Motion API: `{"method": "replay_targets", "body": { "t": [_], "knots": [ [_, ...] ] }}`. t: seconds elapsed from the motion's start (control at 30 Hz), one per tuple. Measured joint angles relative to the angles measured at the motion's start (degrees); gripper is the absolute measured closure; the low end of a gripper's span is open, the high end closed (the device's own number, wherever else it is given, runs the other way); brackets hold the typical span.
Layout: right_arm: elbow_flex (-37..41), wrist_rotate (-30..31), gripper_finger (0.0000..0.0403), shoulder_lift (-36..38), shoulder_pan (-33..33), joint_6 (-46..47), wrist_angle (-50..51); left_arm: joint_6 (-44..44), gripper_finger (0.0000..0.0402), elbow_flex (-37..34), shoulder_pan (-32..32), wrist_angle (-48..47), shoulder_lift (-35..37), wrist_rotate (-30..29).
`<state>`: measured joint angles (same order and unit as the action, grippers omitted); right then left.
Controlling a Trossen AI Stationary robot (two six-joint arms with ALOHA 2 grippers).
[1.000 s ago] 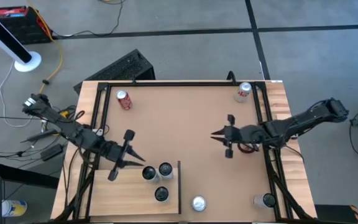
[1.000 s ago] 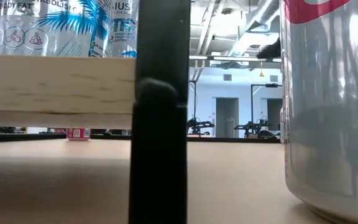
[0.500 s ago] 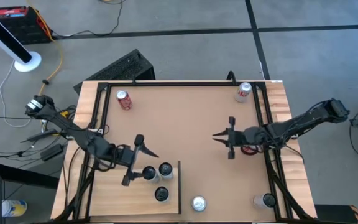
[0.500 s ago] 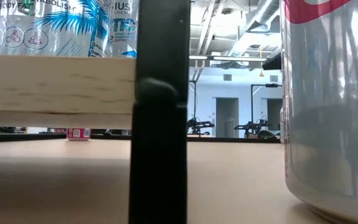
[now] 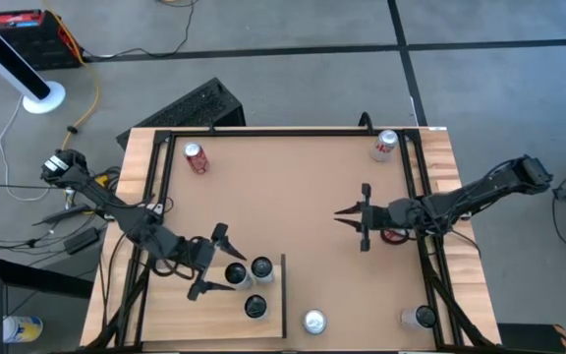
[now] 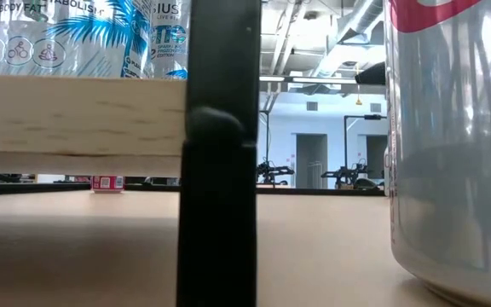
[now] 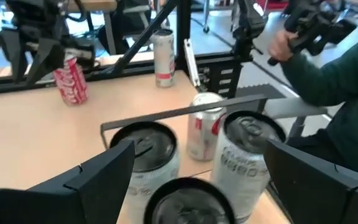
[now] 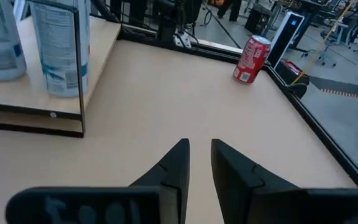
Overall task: Place canned beverage on shelf
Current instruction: Put the top white and pink soda can on the shelf
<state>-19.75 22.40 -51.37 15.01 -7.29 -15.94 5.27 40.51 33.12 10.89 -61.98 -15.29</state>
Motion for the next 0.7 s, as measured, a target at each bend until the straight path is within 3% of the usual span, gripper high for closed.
{"method": "replay_targets", "body": {
  "t": [0.7],
  "knots": [
    [0.0, -1.7, 0.0314, 0.0, 0.0, 8.4, 3.5, 0.5, 0.0058, -2.3, 0.0, -4.0, 0.0, -0.8]
  ]
}}
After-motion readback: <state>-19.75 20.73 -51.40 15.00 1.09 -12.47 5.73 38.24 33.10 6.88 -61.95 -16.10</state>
